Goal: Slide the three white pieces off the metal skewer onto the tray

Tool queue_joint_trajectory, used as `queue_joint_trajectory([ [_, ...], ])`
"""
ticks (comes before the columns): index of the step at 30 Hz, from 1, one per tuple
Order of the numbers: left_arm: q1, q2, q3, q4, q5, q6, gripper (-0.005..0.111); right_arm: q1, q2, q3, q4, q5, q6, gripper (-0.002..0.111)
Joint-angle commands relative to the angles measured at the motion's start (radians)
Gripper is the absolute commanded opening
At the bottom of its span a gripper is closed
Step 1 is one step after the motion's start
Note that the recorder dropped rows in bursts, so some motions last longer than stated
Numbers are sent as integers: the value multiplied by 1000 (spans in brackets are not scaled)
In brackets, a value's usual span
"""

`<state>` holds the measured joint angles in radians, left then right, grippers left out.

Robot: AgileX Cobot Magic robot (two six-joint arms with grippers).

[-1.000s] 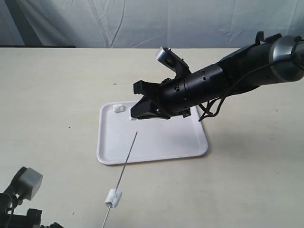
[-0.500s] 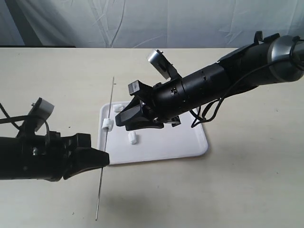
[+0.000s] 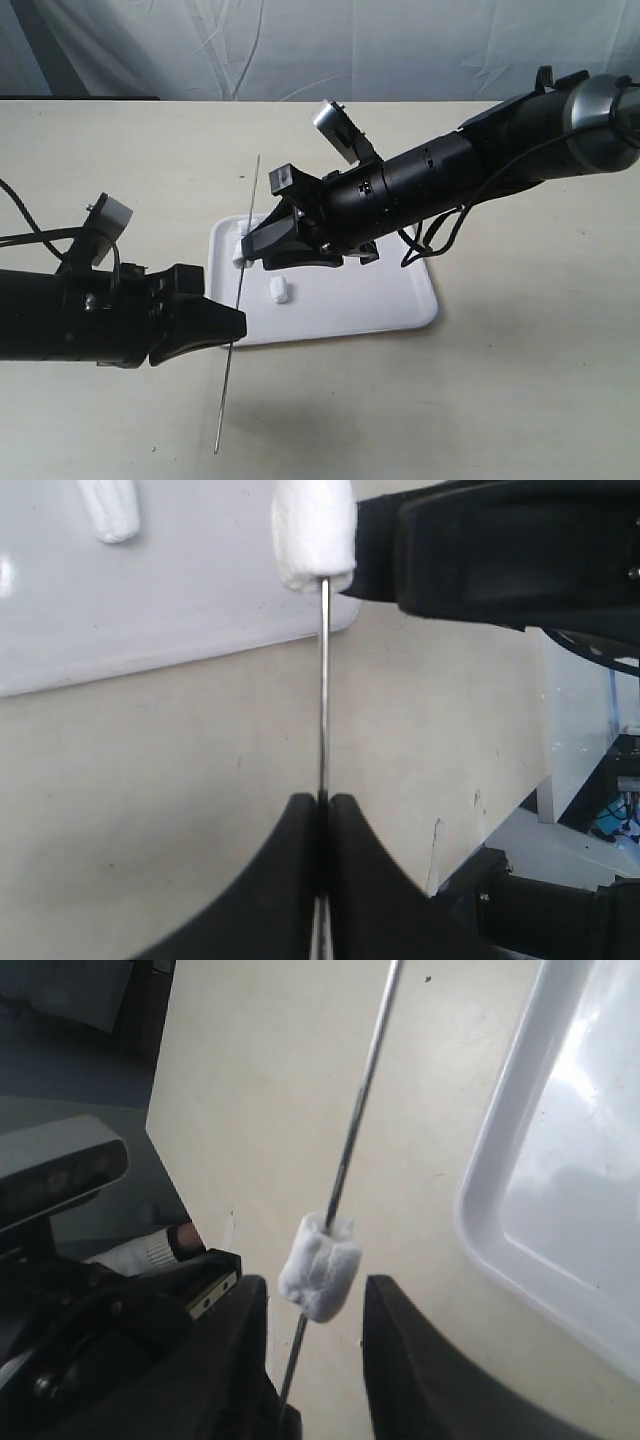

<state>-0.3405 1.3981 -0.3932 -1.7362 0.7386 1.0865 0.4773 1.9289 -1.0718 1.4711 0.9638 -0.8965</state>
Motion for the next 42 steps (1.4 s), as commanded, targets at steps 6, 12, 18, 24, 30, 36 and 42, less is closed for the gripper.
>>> queue_joint_trajectory([
  [6, 0, 1, -5, -8, 40, 13, 0, 2, 1, -6, 7, 6, -12, 32],
  [12, 0, 1, -5, -8, 42, 14, 0, 2, 1, -6, -1, 14, -12, 31],
  [18, 0, 1, -5, -8, 50, 24, 0, 2, 1, -6, -3, 21, -46, 12],
  [24, 0, 1, -5, -8, 134, 42, 0, 2, 1, -6, -1, 6, -46, 12],
  [30, 0, -15, 74, -8, 207, 73, 0, 2, 1, -6, -1, -38, -46, 12],
  [36, 0, -100, 252, -8, 382, 126, 0, 2, 1, -10, -4, -91, -52, 12],
  [42, 0, -199, 332, -8, 317, 86, 0, 2, 1, -10, -6, -276, -52, 12],
])
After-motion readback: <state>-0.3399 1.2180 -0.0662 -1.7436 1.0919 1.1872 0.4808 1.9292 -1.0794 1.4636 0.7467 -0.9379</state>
